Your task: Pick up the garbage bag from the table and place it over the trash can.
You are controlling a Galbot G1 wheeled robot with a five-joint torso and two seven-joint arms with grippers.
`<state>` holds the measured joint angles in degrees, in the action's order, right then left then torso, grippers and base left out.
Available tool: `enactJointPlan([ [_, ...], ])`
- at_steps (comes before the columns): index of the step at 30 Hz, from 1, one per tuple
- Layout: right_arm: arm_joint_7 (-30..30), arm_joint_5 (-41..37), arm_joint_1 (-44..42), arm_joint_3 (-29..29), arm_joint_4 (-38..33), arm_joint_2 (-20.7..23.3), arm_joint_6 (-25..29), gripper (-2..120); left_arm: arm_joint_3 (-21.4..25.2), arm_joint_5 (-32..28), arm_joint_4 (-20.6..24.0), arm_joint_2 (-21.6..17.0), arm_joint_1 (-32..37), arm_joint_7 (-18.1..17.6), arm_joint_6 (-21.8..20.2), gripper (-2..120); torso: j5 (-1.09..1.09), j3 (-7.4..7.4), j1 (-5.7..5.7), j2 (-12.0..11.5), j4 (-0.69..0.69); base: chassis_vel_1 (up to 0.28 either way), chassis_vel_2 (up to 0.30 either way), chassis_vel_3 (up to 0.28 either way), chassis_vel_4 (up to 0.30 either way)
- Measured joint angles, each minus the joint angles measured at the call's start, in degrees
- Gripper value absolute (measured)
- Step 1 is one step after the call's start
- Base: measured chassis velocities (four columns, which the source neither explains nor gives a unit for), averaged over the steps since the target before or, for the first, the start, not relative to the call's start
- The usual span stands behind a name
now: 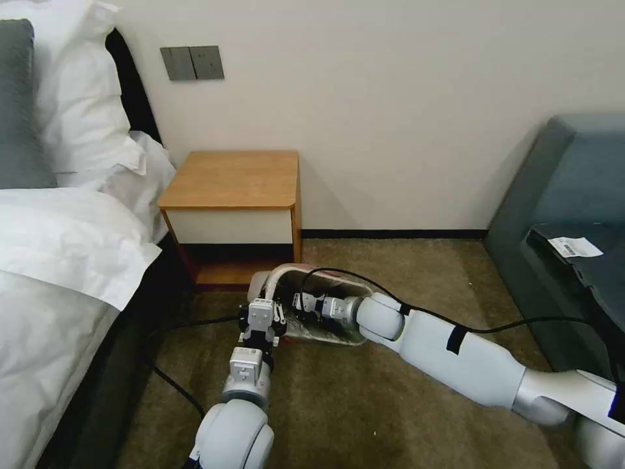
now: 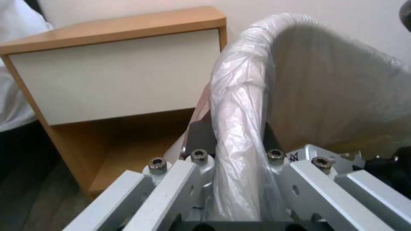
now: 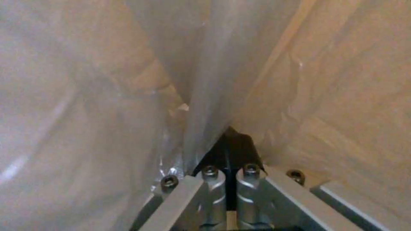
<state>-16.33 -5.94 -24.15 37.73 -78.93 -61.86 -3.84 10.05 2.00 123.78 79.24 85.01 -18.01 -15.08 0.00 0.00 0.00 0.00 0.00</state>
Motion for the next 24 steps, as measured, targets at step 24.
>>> enactJointPlan([
  [24,1.82,-3.71,-20.28,-24.49,-26.56,12.43,4.08,0,6.80,-14.52,-0.46,-0.01,-1.58,-2.45,-4.52,8,0.00,-0.01,0.00,0.00,-0.01,0.000,0.000,0.000,0.000],
])
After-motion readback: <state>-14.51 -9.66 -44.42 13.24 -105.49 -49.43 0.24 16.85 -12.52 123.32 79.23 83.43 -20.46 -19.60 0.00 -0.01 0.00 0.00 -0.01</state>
